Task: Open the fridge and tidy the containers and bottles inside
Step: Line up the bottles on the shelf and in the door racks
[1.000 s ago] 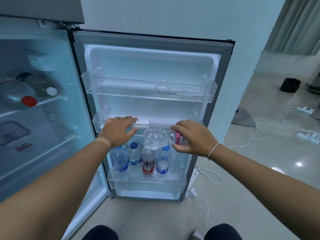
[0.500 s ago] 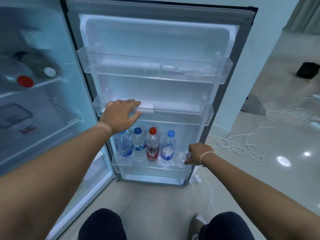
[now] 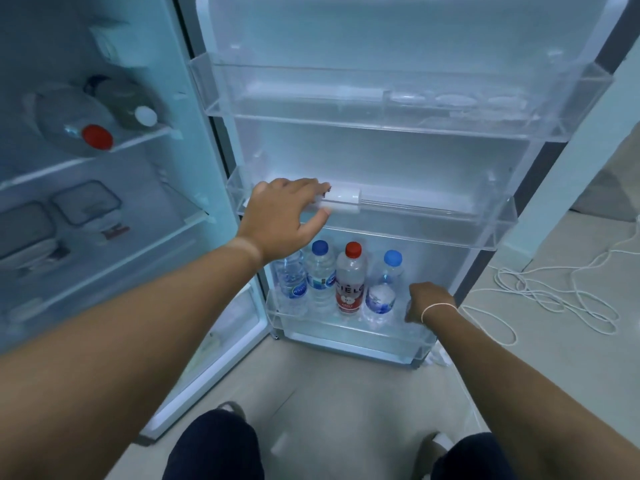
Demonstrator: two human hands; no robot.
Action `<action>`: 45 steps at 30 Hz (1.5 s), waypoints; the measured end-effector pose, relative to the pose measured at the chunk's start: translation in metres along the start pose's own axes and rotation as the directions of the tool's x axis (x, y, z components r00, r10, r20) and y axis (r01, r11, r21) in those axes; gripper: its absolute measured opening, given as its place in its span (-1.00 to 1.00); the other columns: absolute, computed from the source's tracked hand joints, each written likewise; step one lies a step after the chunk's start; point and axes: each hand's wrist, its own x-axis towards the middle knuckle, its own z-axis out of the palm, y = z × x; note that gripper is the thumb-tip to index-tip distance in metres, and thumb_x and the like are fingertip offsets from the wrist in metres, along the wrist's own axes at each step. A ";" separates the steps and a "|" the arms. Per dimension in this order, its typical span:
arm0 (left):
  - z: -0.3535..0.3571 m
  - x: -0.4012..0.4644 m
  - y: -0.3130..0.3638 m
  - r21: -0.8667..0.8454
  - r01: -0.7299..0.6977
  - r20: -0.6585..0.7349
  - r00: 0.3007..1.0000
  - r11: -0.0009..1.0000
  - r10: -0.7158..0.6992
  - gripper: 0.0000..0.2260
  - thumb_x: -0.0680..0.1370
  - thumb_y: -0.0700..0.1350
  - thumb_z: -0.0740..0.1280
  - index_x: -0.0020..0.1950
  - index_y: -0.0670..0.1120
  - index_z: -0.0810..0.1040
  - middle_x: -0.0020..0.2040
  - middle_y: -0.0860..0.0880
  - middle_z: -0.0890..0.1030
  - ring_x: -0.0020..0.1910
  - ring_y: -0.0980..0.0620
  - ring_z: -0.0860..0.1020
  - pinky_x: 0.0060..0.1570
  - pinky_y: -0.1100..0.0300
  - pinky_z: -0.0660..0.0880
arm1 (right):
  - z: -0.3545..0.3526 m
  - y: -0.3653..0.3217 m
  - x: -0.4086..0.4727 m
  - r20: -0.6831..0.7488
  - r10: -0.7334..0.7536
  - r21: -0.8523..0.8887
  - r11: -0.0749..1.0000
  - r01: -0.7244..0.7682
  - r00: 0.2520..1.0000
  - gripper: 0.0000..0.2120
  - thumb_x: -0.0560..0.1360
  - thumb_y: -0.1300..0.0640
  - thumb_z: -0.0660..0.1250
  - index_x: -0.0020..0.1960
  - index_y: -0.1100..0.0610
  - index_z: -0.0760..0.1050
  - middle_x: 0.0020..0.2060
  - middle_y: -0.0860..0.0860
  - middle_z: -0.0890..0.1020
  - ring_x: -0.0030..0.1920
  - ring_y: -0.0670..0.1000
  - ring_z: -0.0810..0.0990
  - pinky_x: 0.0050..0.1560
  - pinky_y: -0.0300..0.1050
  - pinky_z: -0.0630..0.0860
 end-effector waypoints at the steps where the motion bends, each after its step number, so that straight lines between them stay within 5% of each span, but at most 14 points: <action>1: 0.001 0.000 -0.001 0.000 0.004 -0.002 1.000 1.000 -0.004 -0.46 0.47 0.21 0.00 0.35 0.08 0.48 0.33 0.06 0.55 0.26 -0.07 0.52 0.22 0.03 0.32 | 0.006 -0.002 0.004 -0.010 -0.010 -0.006 1.000 0.010 1.000 -0.56 0.43 0.03 0.41 0.24 0.17 0.46 0.21 0.13 0.58 0.21 0.15 0.57 0.18 -0.09 0.49; 10: 0.001 0.000 0.001 0.004 0.007 -0.010 1.000 1.000 -0.007 -0.45 0.47 0.22 -0.02 0.36 0.09 0.46 0.34 0.06 0.54 0.27 -0.05 0.51 0.23 0.04 0.31 | 0.035 -0.002 0.025 -0.166 0.014 -0.012 1.000 -0.016 0.986 -0.67 0.60 0.23 0.10 0.32 0.18 0.45 0.25 0.18 0.45 0.25 0.25 0.44 0.31 -0.03 0.37; 18: 0.004 0.001 -0.001 0.008 0.005 -0.002 1.000 1.000 -0.005 -0.53 0.53 0.18 0.06 0.37 0.08 0.45 0.35 0.06 0.53 0.29 -0.05 0.49 0.27 0.02 0.30 | 0.032 -0.009 0.026 -0.188 0.029 0.266 0.964 0.023 0.982 -0.63 0.59 0.20 0.15 0.39 0.22 0.33 0.28 0.23 0.40 0.25 0.24 0.45 0.32 0.05 0.40; 28: 0.000 -0.001 -0.001 0.025 0.006 0.021 1.000 1.000 -0.006 -0.49 0.51 0.20 0.01 0.39 0.09 0.43 0.37 0.06 0.51 0.30 -0.05 0.48 0.28 0.03 0.29 | 0.018 -0.005 0.008 -0.215 0.021 0.346 0.937 0.056 0.976 -0.46 0.53 0.28 0.28 0.46 0.16 0.20 0.31 0.24 0.39 0.28 0.25 0.46 0.34 0.02 0.37; 35: -0.007 -0.001 0.001 0.033 0.003 0.136 0.991 0.999 -0.007 -0.50 0.55 0.20 0.01 0.46 0.11 0.31 0.47 0.06 0.39 0.41 -0.01 0.38 0.35 0.02 0.23 | -0.006 -0.020 -0.018 -0.130 0.116 0.338 0.939 -0.066 0.985 -0.62 0.52 0.16 0.28 0.31 0.22 0.39 0.21 0.20 0.46 0.18 0.22 0.54 0.21 -0.02 0.47; 43: -0.040 -0.004 -0.002 0.086 0.011 0.289 0.957 0.996 -0.036 -0.50 0.62 0.09 0.04 0.55 0.03 0.12 0.57 -0.05 0.15 0.52 -0.10 0.19 0.48 -0.02 0.13 | -0.057 -0.065 -0.071 0.045 -0.121 0.197 0.974 0.110 0.992 -0.71 0.53 0.04 0.22 0.13 0.19 0.51 0.08 0.16 0.59 0.10 0.14 0.57 0.15 -0.12 0.48; 45: -0.055 -0.010 -0.014 0.106 0.039 0.268 0.961 0.994 -0.066 -0.50 0.62 0.09 0.05 0.55 0.02 0.12 0.57 -0.06 0.16 0.52 -0.10 0.20 0.48 -0.03 0.17 | -0.071 -0.085 -0.085 0.025 -0.186 0.194 0.965 0.178 0.982 -0.57 0.53 -0.05 0.21 0.25 0.22 0.48 0.19 0.17 0.57 0.18 0.15 0.56 0.20 -0.10 0.47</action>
